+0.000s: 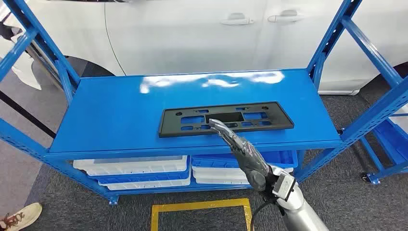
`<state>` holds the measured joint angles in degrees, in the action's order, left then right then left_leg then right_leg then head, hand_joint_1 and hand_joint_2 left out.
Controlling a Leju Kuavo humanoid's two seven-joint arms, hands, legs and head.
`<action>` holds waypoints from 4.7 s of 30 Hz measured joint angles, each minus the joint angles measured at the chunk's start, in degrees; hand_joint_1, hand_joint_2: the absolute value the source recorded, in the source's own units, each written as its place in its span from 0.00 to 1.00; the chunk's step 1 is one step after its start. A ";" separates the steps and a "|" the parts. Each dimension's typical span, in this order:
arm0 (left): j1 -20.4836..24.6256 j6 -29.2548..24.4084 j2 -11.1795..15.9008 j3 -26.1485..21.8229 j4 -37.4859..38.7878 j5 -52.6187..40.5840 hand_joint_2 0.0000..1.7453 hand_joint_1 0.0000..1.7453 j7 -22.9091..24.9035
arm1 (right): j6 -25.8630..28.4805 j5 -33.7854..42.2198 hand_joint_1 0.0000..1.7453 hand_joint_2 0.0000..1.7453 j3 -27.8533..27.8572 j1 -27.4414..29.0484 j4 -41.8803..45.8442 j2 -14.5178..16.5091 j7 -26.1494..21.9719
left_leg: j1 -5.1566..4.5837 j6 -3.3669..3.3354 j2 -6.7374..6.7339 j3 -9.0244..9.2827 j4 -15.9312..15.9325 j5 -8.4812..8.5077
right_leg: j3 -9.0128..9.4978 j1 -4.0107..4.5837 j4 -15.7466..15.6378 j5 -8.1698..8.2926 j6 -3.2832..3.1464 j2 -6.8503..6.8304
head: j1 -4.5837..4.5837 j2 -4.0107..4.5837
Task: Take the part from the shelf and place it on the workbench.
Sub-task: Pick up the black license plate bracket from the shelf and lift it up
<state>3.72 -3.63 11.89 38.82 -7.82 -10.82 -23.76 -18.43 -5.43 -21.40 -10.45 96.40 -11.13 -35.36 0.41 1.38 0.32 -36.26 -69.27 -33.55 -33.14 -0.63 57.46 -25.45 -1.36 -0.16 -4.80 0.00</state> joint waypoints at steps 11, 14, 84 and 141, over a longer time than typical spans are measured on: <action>-0.18 0.52 -0.08 0.59 0.00 0.00 0.00 0.00 0.00 | 1.43 -0.79 0.00 0.00 -0.63 0.48 -0.45 0.00 0.17 | 0.13 -1.28 0.11 3.07 11.04 7.99 | 0.95 0.34 0.57 -1.35 1.67 0.28 | 0.01 0.00; -0.18 0.75 -0.13 1.01 0.00 0.00 0.00 0.00 0.00 | 2.05 -1.22 0.00 0.00 -0.62 0.68 -0.63 -0.04 -0.34 | 0.34 -2.35 0.04 3.42 11.68 8.11 | -0.34 0.11 3.63 -3.35 2.48 0.26 | 0.01 0.00; 0.66 -1.35 0.07 5.27 0.01 -0.02 0.00 0.00 -1.20 | 53.32 -80.74 0.00 1.00 -16.83 -29.51 -65.66 16.60 41.48 | 0.23 -2.30 0.07 2.93 11.15 8.43 | -3.76 0.38 7.40 -1.59 1.67 0.18 | 0.01 0.00; 1.34 0.92 0.22 8.36 0.01 -0.01 0.00 0.00 -4.89 | 52.33 -80.05 1.00 1.00 -4.79 -31.79 -72.25 12.66 38.03 | 0.74 -2.38 -0.04 3.18 11.37 8.33 | -7.91 0.00 16.13 -7.17 2.98 0.35 | 0.01 0.00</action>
<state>5.06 -2.70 12.11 47.18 -7.82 -10.83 -28.64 33.90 -85.49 -26.18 -42.24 24.15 1.54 2.67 1.15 -1.00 0.28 -33.08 -57.90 -25.22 -41.05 -0.64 73.59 -32.62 1.62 0.20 -4.79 0.00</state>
